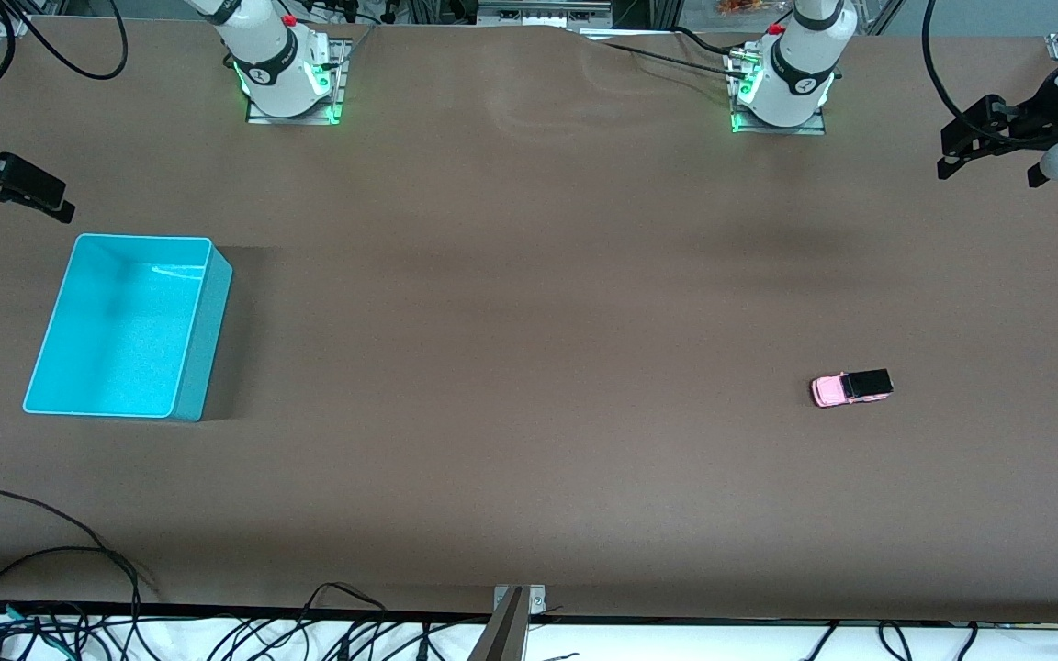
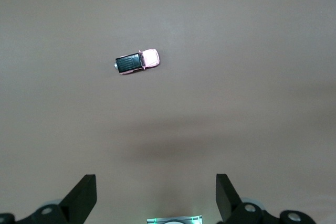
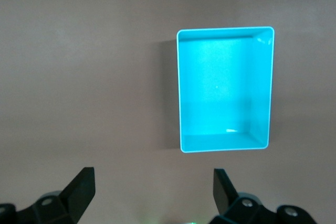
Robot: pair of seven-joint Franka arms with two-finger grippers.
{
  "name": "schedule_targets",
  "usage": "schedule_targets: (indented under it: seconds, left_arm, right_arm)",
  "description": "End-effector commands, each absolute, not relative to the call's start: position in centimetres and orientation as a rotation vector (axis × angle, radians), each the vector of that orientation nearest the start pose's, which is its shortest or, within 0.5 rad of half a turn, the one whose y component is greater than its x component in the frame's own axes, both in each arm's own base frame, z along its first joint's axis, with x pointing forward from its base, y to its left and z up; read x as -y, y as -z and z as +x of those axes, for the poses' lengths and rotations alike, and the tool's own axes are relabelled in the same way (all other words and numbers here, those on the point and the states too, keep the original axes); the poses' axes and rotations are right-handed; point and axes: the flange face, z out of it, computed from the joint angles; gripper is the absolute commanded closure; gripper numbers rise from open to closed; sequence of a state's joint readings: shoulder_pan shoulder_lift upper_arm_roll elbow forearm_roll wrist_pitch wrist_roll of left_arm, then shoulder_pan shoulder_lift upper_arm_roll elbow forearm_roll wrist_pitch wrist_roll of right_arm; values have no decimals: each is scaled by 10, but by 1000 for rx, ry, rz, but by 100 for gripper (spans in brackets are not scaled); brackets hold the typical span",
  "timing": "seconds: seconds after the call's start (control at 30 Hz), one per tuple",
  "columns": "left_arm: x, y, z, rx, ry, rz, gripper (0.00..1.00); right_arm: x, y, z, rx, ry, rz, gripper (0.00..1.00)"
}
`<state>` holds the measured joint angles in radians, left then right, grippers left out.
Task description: Wind and store pink jeep toy
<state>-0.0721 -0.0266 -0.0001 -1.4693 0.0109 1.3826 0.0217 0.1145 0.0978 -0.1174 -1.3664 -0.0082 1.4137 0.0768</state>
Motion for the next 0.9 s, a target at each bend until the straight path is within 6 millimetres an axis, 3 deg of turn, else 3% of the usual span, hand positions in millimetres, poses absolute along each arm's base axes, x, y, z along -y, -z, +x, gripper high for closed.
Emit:
schedule_targets:
  seconds: [0.0, 0.57, 0.87]
  left_arm:
    - [36, -676, 528, -128, -101, -3131, 0]
    - [36, -675, 528, -126, -103, -3131, 0]
    - [22, -674, 529, -97, -108, -3133, 0]
  right_arm:
    - [1, -662, 561, -109, -90, -3152, 0]
    - [1, -660, 561, -39, -96, -3150, 0]
    - [0, -658, 563, 2, -100, -3143, 0]
